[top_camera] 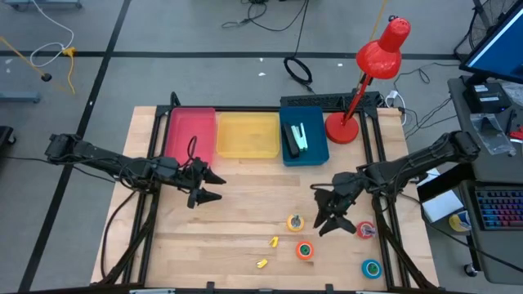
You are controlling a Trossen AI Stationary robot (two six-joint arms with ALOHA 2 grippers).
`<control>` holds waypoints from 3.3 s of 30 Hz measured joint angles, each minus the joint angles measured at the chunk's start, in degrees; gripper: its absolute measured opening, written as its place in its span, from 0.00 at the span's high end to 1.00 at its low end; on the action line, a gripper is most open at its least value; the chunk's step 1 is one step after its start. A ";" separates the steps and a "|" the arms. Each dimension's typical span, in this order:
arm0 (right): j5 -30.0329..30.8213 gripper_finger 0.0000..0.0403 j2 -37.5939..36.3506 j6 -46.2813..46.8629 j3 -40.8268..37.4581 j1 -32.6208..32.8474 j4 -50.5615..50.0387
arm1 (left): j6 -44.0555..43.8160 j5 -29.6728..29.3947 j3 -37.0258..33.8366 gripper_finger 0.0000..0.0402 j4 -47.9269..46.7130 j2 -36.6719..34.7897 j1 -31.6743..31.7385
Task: Pick and place Stapler, Stapler remover, tape
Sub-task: Put the left green small stapler into the blue bin
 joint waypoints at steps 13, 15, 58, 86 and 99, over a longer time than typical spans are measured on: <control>-0.39 0.65 8.08 -10.86 -0.02 3.34 5.23 | -0.03 -0.38 0.00 0.10 -0.08 0.00 0.00; -0.42 0.65 8.88 -12.44 -0.01 3.34 5.82 | 0.02 -0.38 0.00 0.10 -0.08 0.00 0.00; 5.97 0.65 13.97 -24.65 -0.02 8.58 10.47 | 11.73 12.81 -9.92 0.10 5.68 -18.71 7.04; 12.24 0.65 21.73 -12.05 1.18 10.97 12.48 | 10.97 4.16 -11.28 0.10 -2.41 -21.72 3.48; 16.36 0.65 21.73 21.30 1.16 16.10 12.87 | 12.02 4.67 -11.28 0.10 -5.28 -21.72 3.48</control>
